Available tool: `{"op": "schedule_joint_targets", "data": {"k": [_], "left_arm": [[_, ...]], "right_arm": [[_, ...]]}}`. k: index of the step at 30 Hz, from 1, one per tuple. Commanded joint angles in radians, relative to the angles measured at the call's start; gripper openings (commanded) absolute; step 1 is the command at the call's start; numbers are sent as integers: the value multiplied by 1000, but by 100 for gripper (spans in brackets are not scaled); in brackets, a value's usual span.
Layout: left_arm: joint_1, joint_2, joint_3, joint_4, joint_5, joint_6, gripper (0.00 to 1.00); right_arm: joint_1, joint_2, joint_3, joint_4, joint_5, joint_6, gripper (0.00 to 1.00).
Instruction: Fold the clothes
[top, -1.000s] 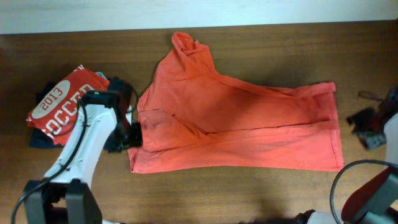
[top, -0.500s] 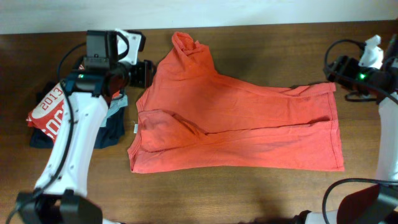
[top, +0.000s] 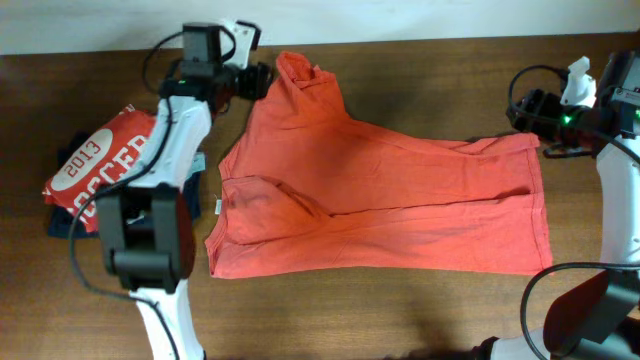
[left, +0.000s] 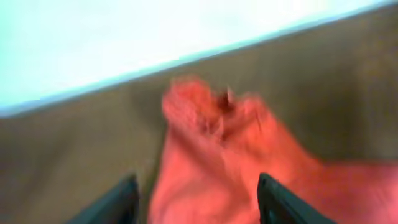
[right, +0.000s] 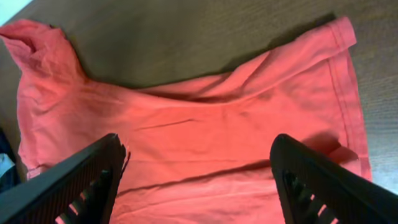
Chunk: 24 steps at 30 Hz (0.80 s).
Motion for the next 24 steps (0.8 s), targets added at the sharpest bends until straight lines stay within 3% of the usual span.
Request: {"op": "schedule_joint_targets", "data": {"k": [1, 6, 11, 24], "left_arm": [[-30, 82, 30, 95, 21, 19, 58], [-55, 180, 30, 270, -3, 15, 49], [-65, 250, 30, 388, -51, 16, 49], [-68, 332, 30, 510, -104, 8, 40]], "right_arm": [[9, -4, 13, -11, 18, -11, 77], [9, -4, 12, -42, 48, -12, 77], [9, -4, 11, -71, 72, -12, 76], [9, -4, 11, -109, 81, -12, 71]]}}
